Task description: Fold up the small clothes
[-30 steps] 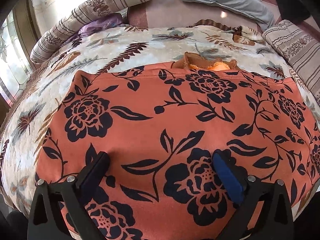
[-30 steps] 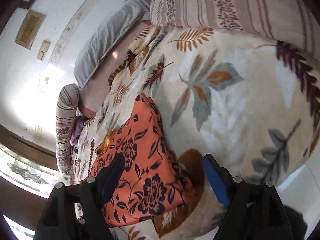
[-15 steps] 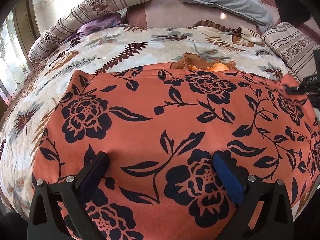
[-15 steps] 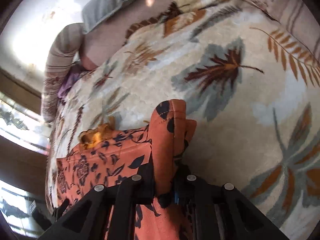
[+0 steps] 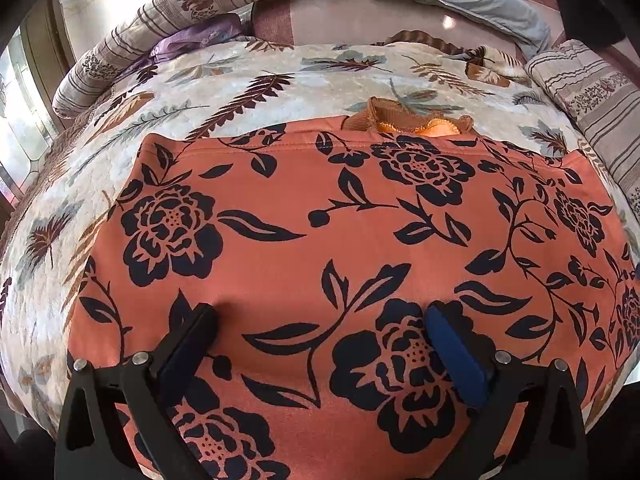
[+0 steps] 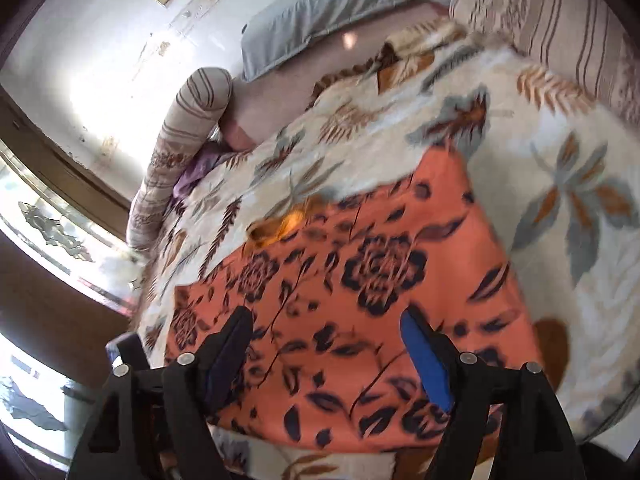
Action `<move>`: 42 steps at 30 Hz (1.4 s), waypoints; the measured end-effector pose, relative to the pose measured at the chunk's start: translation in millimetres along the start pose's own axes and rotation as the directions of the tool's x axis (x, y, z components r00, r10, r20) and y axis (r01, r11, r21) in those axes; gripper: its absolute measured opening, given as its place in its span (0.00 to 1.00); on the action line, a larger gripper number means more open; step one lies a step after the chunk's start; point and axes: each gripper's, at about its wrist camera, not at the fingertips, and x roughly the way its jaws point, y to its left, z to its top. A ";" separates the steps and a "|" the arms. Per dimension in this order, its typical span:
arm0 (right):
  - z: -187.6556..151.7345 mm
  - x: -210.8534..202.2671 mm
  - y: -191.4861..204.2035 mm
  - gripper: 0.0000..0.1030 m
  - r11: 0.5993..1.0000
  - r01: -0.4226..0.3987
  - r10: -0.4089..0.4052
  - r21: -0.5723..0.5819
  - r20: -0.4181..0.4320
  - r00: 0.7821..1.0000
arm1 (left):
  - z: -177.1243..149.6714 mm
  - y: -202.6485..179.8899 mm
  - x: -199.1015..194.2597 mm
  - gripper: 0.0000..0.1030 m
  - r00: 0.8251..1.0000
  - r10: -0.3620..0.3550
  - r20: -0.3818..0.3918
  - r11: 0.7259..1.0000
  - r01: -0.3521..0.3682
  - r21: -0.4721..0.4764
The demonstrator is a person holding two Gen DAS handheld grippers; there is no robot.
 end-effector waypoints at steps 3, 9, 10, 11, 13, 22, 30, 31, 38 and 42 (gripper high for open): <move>-19.6 34.3 -36.8 0.79 0.992 0.048 -0.040 0.119 -0.066 0.997 | 1.0 1.0 -3.2 1.00 1.000 -0.009 -0.025 1.000 0.010 0.007; -15.9 8.2 -4.0 0.87 0.998 -0.050 0.048 0.028 0.049 0.998 | -7.5 11.1 -17.4 1.00 0.998 -0.025 -0.054 0.999 0.023 -0.033; -16.2 19.2 -13.1 0.90 0.999 0.027 -0.028 0.037 0.026 0.999 | -9.6 10.6 -17.0 1.00 0.998 -0.017 -0.059 1.000 0.015 -0.026; -19.9 33.4 -29.7 0.90 0.988 0.109 -0.103 0.107 -0.056 0.993 | -11.2 9.9 -17.2 1.00 0.998 -0.016 -0.065 1.000 0.015 -0.018; -20.3 19.8 -35.8 0.90 0.980 0.038 -0.040 0.195 0.007 0.999 | -13.5 10.5 -21.3 1.00 0.998 -0.016 -0.065 1.000 0.016 -0.005; -37.8 0.1 -43.4 0.91 0.969 0.015 -0.022 0.248 0.029 0.999 | -18.3 12.3 -21.3 1.00 0.997 -0.004 -0.071 1.000 0.004 -0.005; -77.5 -5.3 -54.8 0.92 0.916 -0.060 0.070 0.397 -0.011 0.997 | -17.7 12.5 -20.3 1.00 0.997 0.002 -0.073 1.000 -0.003 -0.014; -82.3 -3.1 -64.2 0.92 0.893 -0.048 0.063 0.448 -0.019 0.998 | -17.5 12.4 -20.1 1.00 0.997 0.001 -0.074 1.000 -0.002 -0.013; -55.6 -7.7 -90.8 0.93 0.817 -0.129 0.079 0.562 0.113 0.990 | -15.1 14.4 -21.7 1.00 0.998 -0.011 -0.068 1.000 0.009 -0.027; -43.8 -11.8 -86.1 0.65 0.838 -0.142 0.063 0.528 0.164 0.984 | -8.8 15.4 -38.6 1.00 1.000 -0.016 0.024 0.998 0.017 -0.053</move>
